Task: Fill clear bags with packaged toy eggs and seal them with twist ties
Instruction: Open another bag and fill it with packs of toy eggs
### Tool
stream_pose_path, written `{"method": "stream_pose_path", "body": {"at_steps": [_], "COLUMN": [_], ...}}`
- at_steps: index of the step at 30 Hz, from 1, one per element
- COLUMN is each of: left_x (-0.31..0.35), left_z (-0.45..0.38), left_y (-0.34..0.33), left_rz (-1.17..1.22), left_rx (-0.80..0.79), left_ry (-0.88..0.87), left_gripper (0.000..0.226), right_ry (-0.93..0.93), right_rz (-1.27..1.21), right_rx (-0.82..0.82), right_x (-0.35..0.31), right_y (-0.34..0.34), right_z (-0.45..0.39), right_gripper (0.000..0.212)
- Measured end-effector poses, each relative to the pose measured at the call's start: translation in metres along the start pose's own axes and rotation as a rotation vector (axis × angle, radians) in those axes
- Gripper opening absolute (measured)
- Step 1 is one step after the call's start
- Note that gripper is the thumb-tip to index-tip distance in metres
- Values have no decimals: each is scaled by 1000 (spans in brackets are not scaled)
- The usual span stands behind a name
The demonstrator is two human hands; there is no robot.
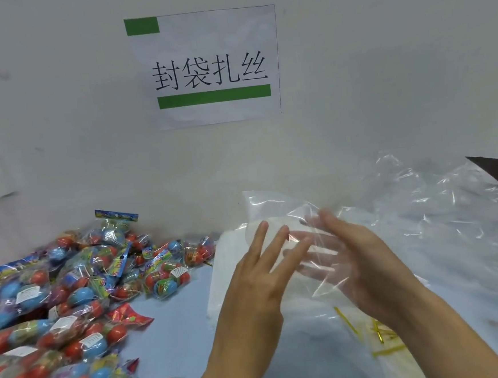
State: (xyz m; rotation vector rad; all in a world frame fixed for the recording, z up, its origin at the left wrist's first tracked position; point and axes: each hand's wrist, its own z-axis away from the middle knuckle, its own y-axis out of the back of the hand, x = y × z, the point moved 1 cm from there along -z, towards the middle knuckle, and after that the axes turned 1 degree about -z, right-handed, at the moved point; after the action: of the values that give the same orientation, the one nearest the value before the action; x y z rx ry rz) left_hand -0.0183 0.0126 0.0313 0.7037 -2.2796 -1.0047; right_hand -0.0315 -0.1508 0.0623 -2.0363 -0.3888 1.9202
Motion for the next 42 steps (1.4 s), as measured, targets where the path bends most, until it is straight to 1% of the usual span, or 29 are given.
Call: {"method": "stream_pose_path", "body": {"at_steps": [2, 3, 6, 7, 9, 12, 13, 14, 16, 17, 19, 20, 21, 23, 25, 27, 29, 30, 31, 32, 33, 35, 36, 37, 38, 39, 40, 41, 42], "left_x": [3, 2, -2, -3, -5, -10, -12, -13, -14, -14, -11, -11, -13, -16, -18, -19, -20, -21, -22, -24, -28, -37, -39, -38, -35, -34, -33, -30, -25], "left_z": [2, 4, 5, 4, 3, 2, 2, 1, 0, 0, 2, 3, 5, 6, 6, 6, 6, 6, 7, 7, 8, 10, 12, 11, 10, 8, 6, 3, 1], "left_y": [-3, -4, -8, -8, -9, -6, -4, -3, -1, -2, -5, -8, -11, -10, -3, 7, 16, 20, 20, 19, 14, 0, -6, -9, -8, -7, -6, -4, -3], "left_rz": [14, 43, 81, 106, 170, 181, 193, 211, 264, 287, 308, 311, 297, 168, 5, -94, -97, -123, -175, -209, -228, -259, -232, -176, -109, -52, -1, 67, 168], "left_rx": [17, 43, 115, 122, 144, 175, 183, 194, 207, 177, 69, 13, -21, -3, 123, 337, 568, 650, 681, 626, 477, 107, -47, -119, -88, 20, 168, 295, 374], "left_ry": [12, 55, 220, 246, 252, 238, 235, 224, 185, 177, 212, 252, 289, 366, 519, 604, 565, 518, 485, 494, 535, 651, 717, 761, 749, 686, 600, 521, 448], "left_gripper": [127, 128, 116, 110, 91, 42, 31, 25, 26, 33, 50, 53, 52, 37, 22, 18, 16, 12, 11, 17, 32, 66, 76, 81, 80, 78, 73, 66, 55], "right_ry": [83, 111, 159, 169, 175, 186, 196, 212, 258, 277, 289, 282, 270, 229, 180, 142, 114, 98, 82, 67, 53, 32, 33, 39, 45, 52, 61, 72, 83], "right_rz": [96, 118, 115, 107, 72, 13, -15, -49, -114, -136, -176, -199, -219, -225, -193, -188, -191, -182, -158, -120, -56, 142, 211, 228, 213, 199, 196, 200, 203], "right_rx": [136, 196, 251, 259, 277, 309, 328, 353, 402, 411, 396, 374, 343, 271, 198, 139, 111, 121, 151, 196, 252, 371, 413, 441, 460, 470, 477, 477, 466], "right_x": [1, 1, -3, -5, -6, -10, -12, -13, -16, -16, -16, -17, -18, -21, -23, -23, -21, -18, -14, -10, -5, 5, 9, 12, 13, 14, 15, 16, 18], "right_y": [5, 9, 17, 18, 20, 25, 28, 32, 37, 38, 36, 34, 31, 28, 27, 25, 23, 22, 22, 23, 25, 32, 35, 37, 38, 37, 34, 30, 24], "right_z": [-2, -3, -3, -3, -4, -4, -3, -3, -2, -2, -2, -2, -1, 1, 4, 6, 4, 2, 0, -3, -5, -8, -9, -10, -11, -12, -13, -14, -14], "right_gripper": [22, 17, 20, 19, 19, 25, 26, 25, 21, 21, 22, 23, 22, 22, 23, 21, 19, 19, 19, 18, 18, 16, 15, 14, 13, 11, 10, 9, 8]}}
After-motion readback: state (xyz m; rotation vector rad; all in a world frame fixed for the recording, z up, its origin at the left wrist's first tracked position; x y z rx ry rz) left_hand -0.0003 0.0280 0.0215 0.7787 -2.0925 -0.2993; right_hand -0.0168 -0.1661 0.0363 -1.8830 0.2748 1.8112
